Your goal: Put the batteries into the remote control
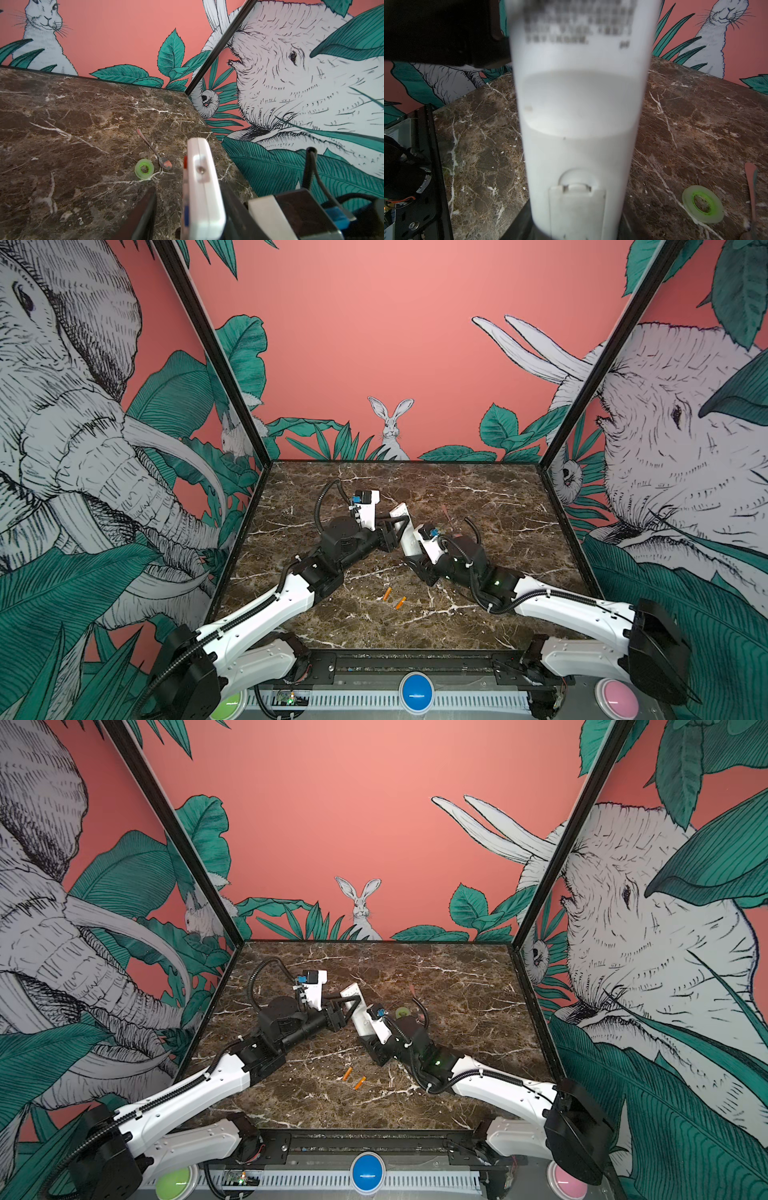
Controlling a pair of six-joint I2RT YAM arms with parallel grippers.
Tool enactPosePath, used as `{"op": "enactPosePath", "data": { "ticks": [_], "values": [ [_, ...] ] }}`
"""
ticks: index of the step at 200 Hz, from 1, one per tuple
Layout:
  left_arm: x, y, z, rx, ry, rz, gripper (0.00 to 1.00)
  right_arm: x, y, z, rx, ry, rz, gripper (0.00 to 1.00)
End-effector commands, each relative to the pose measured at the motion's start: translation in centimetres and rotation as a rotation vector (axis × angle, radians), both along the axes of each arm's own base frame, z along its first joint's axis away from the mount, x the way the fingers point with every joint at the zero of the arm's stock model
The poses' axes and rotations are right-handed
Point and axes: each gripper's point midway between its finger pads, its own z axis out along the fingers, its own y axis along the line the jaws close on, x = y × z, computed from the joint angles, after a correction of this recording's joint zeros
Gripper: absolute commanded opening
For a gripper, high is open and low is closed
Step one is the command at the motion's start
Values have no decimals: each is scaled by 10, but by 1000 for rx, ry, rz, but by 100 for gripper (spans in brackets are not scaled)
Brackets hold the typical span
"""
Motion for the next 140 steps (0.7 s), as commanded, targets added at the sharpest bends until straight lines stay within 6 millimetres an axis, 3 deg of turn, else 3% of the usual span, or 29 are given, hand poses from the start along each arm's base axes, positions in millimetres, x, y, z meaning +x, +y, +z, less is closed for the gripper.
{"op": "enactPosePath", "data": {
  "ticks": [1,58,101,140],
  "values": [
    [1,-3,2,-30,-8,8,48,6,11,29,87,-47,-4,7],
    [3,-8,-6,-19,7,7,40,6,14,29,94,-48,3,8],
    [0,-11,-7,-19,13,-19,25,6,17,28,92,-44,14,8],
    [-4,-12,-7,-21,14,-42,3,3,18,31,97,-55,31,12]
  ]
}}
